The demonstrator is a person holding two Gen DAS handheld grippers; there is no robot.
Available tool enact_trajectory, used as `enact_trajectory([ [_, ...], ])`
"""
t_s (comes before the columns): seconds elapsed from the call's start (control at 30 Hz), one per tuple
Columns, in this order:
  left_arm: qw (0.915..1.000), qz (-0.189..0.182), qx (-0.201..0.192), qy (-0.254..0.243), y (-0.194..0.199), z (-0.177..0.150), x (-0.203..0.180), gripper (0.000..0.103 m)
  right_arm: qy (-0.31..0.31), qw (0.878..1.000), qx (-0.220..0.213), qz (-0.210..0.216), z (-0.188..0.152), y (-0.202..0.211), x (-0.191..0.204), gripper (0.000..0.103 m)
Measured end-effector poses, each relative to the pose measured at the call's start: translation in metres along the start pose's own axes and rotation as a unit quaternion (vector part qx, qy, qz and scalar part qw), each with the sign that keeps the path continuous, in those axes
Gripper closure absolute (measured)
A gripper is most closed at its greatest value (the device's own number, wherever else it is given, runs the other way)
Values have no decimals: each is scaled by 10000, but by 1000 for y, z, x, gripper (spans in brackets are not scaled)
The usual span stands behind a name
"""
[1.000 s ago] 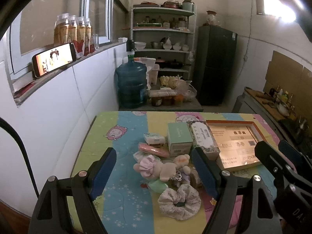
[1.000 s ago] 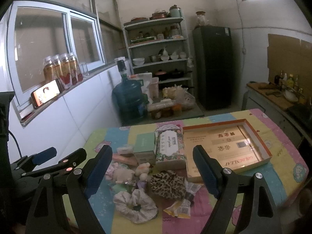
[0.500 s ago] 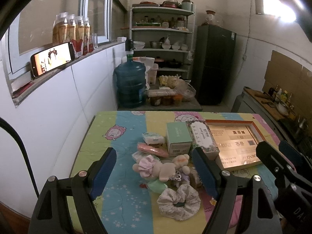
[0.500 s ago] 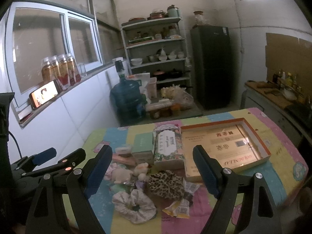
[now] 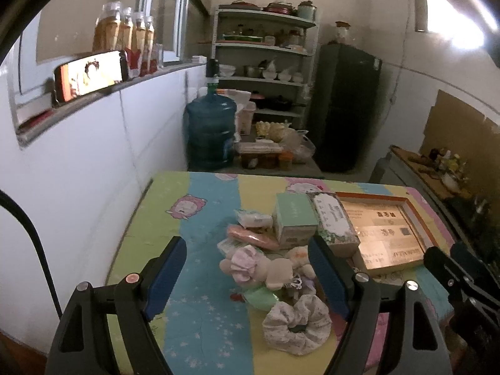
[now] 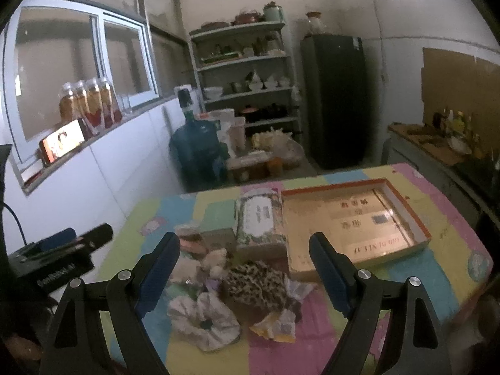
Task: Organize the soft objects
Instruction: 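Grasp the white floral scrunchie with the left tool while the right tool grasps the leopard scrunchie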
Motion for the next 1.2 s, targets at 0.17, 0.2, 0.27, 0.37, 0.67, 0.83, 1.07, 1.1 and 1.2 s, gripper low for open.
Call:
enact_trajectory([
  [0.17,9970,-474,-5,-616,-26,-25,-7,23,-38,9996,295,-5,-14,-19,-6,18],
  [0.2,9958,-541,14,-740,-31,-32,-9,23,-36,9994,348,-12,-17,-22,-7,18],
  [0.27,9932,-687,151,-924,-47,-49,-11,23,-10,9989,464,-44,-24,-29,-8,18],
  [0.37,9910,-847,460,-932,-71,-73,-12,23,15,9982,594,-60,-33,-36,-11,18],
  [0.67,9833,-1114,981,-1053,-114,-112,-27,47,0,9965,803,-220,-48,-47,-19,17],
  [0.83,9793,-1374,1191,-886,-123,-116,-25,88,8,9957,898,-246,-52,-57,-19,17],
  [1.07,9822,-1474,827,-823,-106,-103,-12,93,417,9926,1131,109,-48,-81,-6,20],
  [1.1,9825,-1466,774,-845,-103,-99,-12,93,430,9919,1189,137,-47,-88,-6,23],
  [1.2,9838,-1438,622,-870,-92,-90,-10,93,386,9885,1452,168,-45,-111,-8,50],
])
Point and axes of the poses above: each gripper's, at about its wrist camera, not at the fingertips, and y roughly against the way its jaws point, x to its left, z to its top, the point moved 5 cm from there along -y, roughly the way its jaws point, and after that the axes turned 12 degrees about x, right-handed, at the moved point
